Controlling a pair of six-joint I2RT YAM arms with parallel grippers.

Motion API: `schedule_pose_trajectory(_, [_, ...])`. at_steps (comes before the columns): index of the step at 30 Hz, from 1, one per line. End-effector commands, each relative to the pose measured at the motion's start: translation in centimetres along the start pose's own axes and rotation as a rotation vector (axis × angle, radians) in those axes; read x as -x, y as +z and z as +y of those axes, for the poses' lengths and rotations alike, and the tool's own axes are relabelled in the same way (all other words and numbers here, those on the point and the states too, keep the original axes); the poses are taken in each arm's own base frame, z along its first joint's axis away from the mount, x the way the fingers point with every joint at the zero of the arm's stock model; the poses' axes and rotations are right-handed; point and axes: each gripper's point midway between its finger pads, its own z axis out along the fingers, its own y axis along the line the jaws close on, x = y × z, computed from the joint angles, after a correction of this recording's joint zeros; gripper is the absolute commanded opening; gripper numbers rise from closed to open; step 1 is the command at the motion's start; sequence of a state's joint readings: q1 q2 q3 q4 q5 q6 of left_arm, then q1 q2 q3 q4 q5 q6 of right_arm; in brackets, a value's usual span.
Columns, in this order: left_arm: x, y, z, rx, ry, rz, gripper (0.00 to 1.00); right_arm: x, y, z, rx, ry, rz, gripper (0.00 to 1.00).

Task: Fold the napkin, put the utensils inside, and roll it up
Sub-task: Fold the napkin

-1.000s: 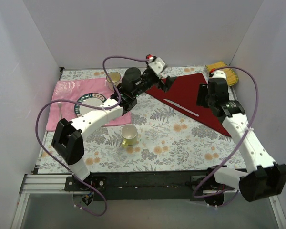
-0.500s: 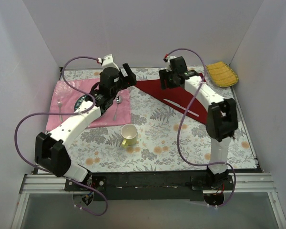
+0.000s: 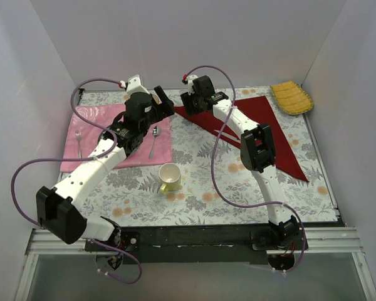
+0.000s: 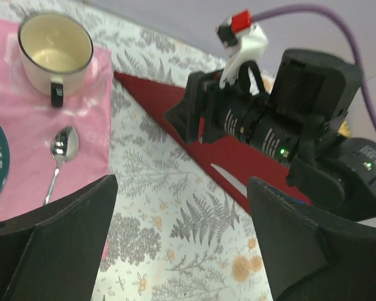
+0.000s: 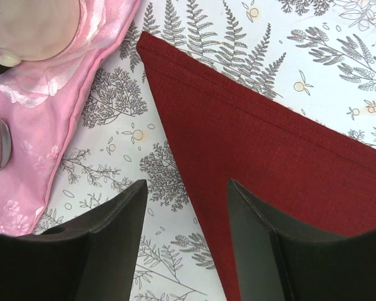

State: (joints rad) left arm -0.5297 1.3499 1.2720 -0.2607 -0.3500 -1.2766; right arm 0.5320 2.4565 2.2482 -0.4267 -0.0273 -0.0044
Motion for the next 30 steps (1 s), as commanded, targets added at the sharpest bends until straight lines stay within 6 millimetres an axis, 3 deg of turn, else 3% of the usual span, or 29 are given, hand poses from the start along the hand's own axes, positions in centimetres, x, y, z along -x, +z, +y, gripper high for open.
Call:
schedule_pose_trajectory(1, [-1.4, 0.3, -0.5, -0.020, -0.084, 0.100, 0.84, 0.7, 1.6, 1.4, 0.037, -0.040, -0.045, 0.61])
schedule_pose_trajectory(4, [-1.7, 2.2, 0.3, -0.028, -0.189, 0.177, 0.82, -0.8, 1.9, 0.8, -0.005, -0.017, -0.005, 0.61])
schedule_pose_trajectory(5, [-3.0, 3.5, 1.0, -0.001, -0.263, 0.227, 0.79, -0.8, 1.8, -0.2, -0.060, 0.010, -0.007, 0.61])
schedule_pose_trajectory(7, [-3.3, 5.1, 2.4, 0.017, -0.362, 0.262, 0.74, -0.8, 0.8, -0.6, -0.084, 0.041, -0.007, 0.61])
schedule_pose_trajectory(8, [-3.7, 5.7, 1.6, -0.026, -0.427, 0.296, 0.69, -0.6, 0.4, -1.5, -0.109, 0.063, -0.009, 0.61])
schedule_pose_trajectory(9, [-4.8, 7.2, 2.3, -0.002, -0.446, 0.320, 0.68, 0.1, -0.9, -2.1, -0.125, 0.083, -0.017, 0.61])
schedule_pose_trajectory(11, [-4.1, 8.9, 2.6, 0.026, -0.450, 0.287, 0.68, -0.2, -2.1, -4.3, -0.164, 0.172, -0.007, 0.61])
schedule_pose_trajectory(12, [-5.4, 10.4, 3.5, 0.064, -0.472, 0.304, 0.67, 1.0, -3.9, -4.9, -0.170, 0.202, -0.034, 0.61])
schedule_pose_trajectory(13, [-5.4, 11.2, 3.6, 0.076, -0.490, 0.304, 0.67, -0.3, -4.4, -5.5, -0.178, 0.252, -0.008, 0.60])
schedule_pose_trajectory(14, [-4.8, 12.0, 3.1, 0.069, -0.501, 0.294, 0.66, -0.4, -5.3, -6.8, -0.181, 0.284, -0.015, 0.59])
schedule_pose_trajectory(15, [-5.0, 13.0, 3.4, 0.093, -0.522, 0.287, 0.60, 0.9, -7.4, -7.2, -0.180, 0.301, -0.054, 0.59])
schedule_pose_trajectory(16, [-6.7, 14.3, 4.1, 0.127, -0.535, 0.316, 0.59, 1.2, -8.3, -7.6, -0.179, 0.313, -0.071, 0.59])
schedule_pose_trajectory(17, [-7.5, 15.1, 4.6, 0.157, -0.552, 0.334, 0.59, 0.2, -8.8, -8.2, -0.179, 0.329, -0.056, 0.57])
schedule_pose_trajectory(18, [-6.5, 16.1, 4.4, 0.172, -0.566, 0.297, 0.54, 1.5, -10.9, -8.3, -0.181, 0.325, -0.094, 0.57])
schedule_pose_trajectory(19, [-8.4, 17.5, 5.3, 0.220, -0.584, 0.323, 0.51, 1.8, -11.7, -8.5, -0.188, 0.319, -0.106, 0.57])
schedule_pose_trajectory(20, [-8.9, 17.9, 5.5, 0.244, -0.595, 0.334, 0.49, 1.1, -12.2, -8.6, -0.206, 0.306, -0.094, 0.57])
schedule_pose_trajectory(22, [-8.3, 19.2, 5.1, 0.276, -0.591, 0.276, 0.43, 2.3, -14.7, -8.5, -0.218, 0.288, -0.140, 0.57])
schedule_pose_trajectory(23, [-9.4, 19.6, 6.0, 0.330, -0.571, 0.277, 0.44, 2.5, -15.4, -8.7, -0.230, 0.284, -0.159, 0.57])
schedule_pose_trajectory(25, [-9.1, 20.1, 5.5, 0.356, -0.554, 0.224, 0.45, 2.5, -17.0, -8.5, -0.237, 0.278, -0.177, 0.57])
schedule_pose_trajectory(30, [-10.9, 20.8, 6.0, 0.437, -0.528, 0.151, 0.47, 2.6, -19.6, -8.4, -0.250, 0.276, -0.223, 0.57])
